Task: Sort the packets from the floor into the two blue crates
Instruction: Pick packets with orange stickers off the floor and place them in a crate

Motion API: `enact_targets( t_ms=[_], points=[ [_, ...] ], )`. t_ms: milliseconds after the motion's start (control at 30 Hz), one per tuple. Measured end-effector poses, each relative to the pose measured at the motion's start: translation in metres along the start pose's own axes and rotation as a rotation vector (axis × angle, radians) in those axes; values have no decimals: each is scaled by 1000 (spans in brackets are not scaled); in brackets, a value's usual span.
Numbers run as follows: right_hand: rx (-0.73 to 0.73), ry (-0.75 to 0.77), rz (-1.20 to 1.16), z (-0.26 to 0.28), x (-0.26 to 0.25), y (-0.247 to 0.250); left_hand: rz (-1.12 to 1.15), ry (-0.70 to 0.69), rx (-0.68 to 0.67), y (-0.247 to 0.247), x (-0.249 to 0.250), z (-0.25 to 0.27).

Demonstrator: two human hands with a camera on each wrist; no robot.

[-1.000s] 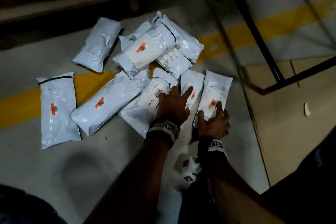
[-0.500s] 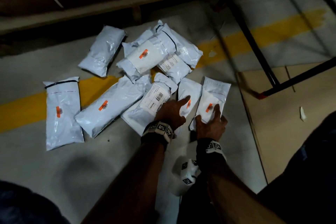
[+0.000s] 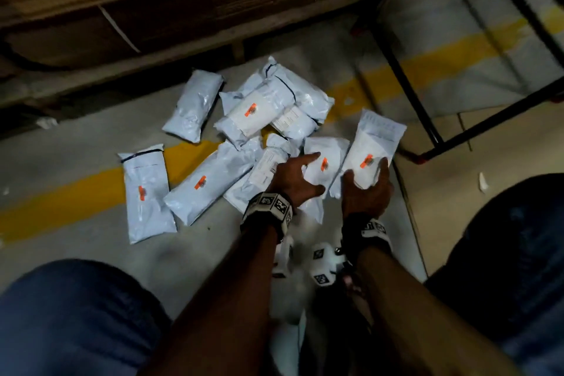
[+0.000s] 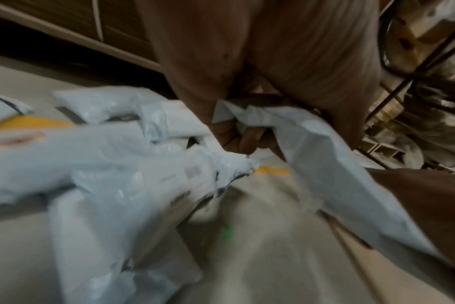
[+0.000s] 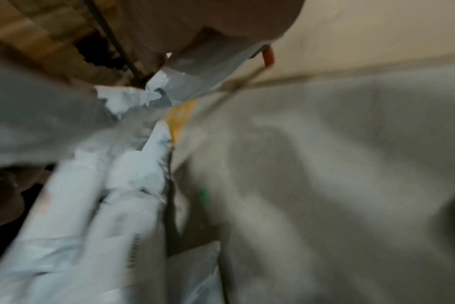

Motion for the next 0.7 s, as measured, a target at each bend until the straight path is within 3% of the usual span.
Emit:
enact_targets(
  t_ms=[200, 400, 567, 700],
  points=[
    [-50, -82, -39, 23, -126, 119, 68, 11, 29, 48, 125, 107],
    [-95, -33, -17, 49, -287, 225, 169, -37, 191, 126, 264, 220],
    [-168, 23, -52, 63, -405, 293, 206, -21, 326, 189, 355, 299],
    [-224, 48, -65, 67, -472, 333, 236, -62, 402, 229, 418, 348]
  ],
)
Point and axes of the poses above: each hand's wrist, its own z-axis away from the middle knuckle, its own y-axis out of the back of the hand, x = y × z, the point moved 6 cm from there along -z, towards the middle knuckle, and after that the axes turned 4 degrees about -x, right-handed, at the moved point
